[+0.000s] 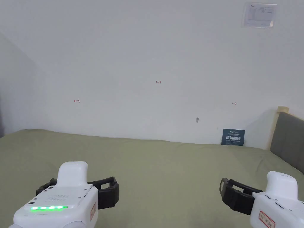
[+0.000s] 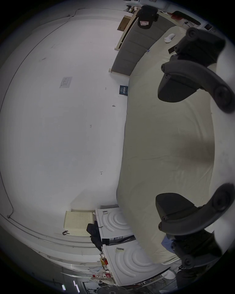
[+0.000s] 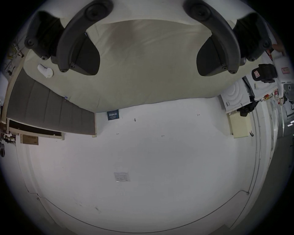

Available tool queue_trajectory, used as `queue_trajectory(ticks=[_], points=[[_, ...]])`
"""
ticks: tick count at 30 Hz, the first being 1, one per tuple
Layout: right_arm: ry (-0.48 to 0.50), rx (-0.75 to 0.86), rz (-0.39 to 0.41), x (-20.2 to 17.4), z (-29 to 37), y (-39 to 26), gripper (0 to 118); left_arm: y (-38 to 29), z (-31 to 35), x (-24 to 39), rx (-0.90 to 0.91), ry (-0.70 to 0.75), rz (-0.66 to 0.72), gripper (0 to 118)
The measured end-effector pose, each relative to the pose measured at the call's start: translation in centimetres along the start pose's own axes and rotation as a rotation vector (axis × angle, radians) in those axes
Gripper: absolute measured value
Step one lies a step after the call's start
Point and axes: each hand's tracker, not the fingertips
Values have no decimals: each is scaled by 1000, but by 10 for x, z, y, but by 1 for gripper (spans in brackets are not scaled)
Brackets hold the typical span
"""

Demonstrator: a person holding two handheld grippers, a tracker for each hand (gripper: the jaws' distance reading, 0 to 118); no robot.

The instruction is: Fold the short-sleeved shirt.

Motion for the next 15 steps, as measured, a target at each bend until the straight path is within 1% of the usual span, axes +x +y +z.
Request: queue_trajectory(ticks=[3, 6, 9, 12, 15], points=[[-4, -3, 7, -5, -1, 0, 118, 2, 1, 1, -1, 1, 1, 117], [-36, -2, 49, -11, -1, 1, 118, 3, 4, 3, 1, -1, -10, 117], [-61, -18, 73, -13, -4, 1, 118, 4, 5, 5, 8, -6, -22, 117], [-64, -14, 86, -12, -4, 0, 118, 4, 3, 8, 0, 15, -36, 117], [-59, -17, 90, -12, -2, -1, 118, 3, 2, 7, -13, 7, -22, 117]])
